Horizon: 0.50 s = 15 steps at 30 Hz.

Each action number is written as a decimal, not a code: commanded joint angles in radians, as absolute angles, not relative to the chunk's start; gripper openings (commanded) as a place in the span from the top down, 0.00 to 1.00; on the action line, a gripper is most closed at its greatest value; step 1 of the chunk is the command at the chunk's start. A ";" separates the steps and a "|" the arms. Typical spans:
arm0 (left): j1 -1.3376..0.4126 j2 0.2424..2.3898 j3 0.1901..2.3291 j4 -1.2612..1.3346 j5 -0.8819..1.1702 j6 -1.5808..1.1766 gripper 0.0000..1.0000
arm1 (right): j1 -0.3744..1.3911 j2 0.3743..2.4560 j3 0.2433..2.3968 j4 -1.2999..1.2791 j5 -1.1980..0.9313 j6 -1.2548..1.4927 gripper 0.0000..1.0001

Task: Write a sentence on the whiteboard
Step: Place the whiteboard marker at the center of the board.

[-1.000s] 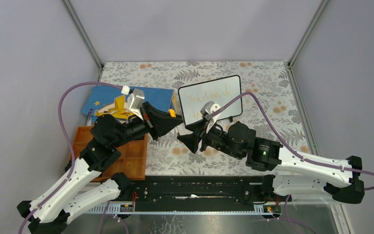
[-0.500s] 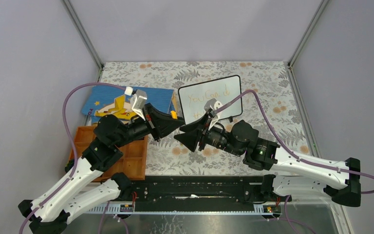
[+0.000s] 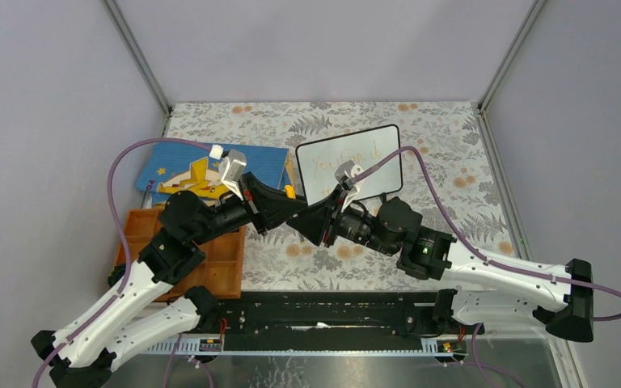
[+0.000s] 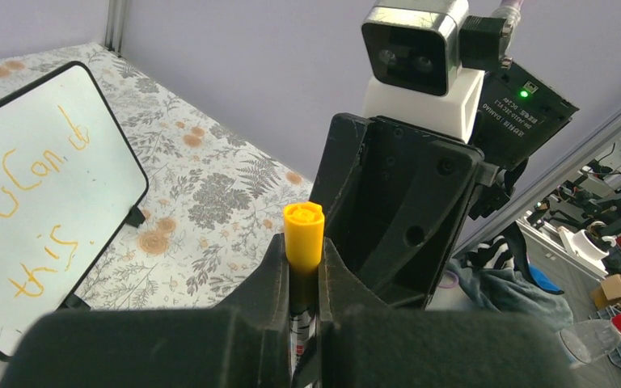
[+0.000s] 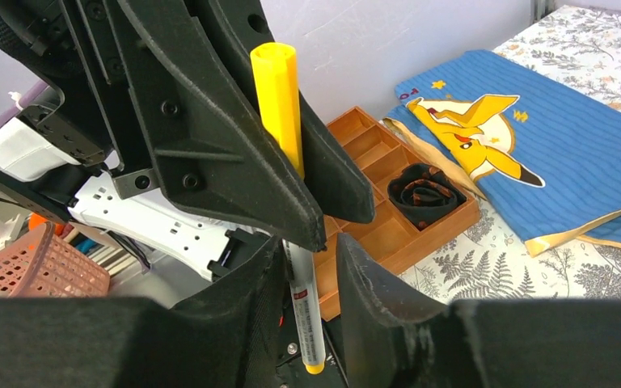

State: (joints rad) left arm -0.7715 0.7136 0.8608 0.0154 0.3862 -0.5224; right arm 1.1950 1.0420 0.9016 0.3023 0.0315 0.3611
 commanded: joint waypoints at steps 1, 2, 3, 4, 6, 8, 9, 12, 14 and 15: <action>-0.772 0.709 0.845 0.087 0.397 -0.531 1.00 | 1.181 1.051 0.904 0.370 0.002 0.389 0.66; -0.772 0.708 0.844 0.087 0.398 -0.532 1.00 | 1.180 1.052 0.904 0.370 0.002 0.390 0.68; -0.773 0.705 0.842 0.086 0.397 -0.532 1.00 | 1.180 1.052 0.902 0.367 0.002 0.391 0.70; -0.772 0.702 0.840 0.085 0.395 -0.532 1.00 | 1.180 1.052 0.901 0.366 0.002 0.388 0.71; -0.772 0.698 0.836 0.082 0.384 -0.534 1.00 | 1.180 1.053 0.900 0.354 0.002 0.381 0.74; -0.772 0.695 0.834 0.074 0.382 -0.533 1.00 | 1.180 1.051 0.902 0.340 0.002 0.371 0.78; -0.772 0.694 0.834 0.070 0.382 -0.534 1.00 | 1.180 1.050 0.902 0.333 0.002 0.369 0.81; -0.772 0.689 0.832 0.063 0.376 -0.532 1.00 | 1.180 1.048 0.900 0.320 0.002 0.363 0.90; -0.773 0.686 0.829 0.061 0.364 -0.532 0.89 | 1.180 1.048 0.902 0.316 -0.025 0.358 0.98; -0.773 0.685 0.828 0.061 0.359 -0.532 0.82 | 1.180 1.047 0.903 0.311 -0.029 0.354 1.00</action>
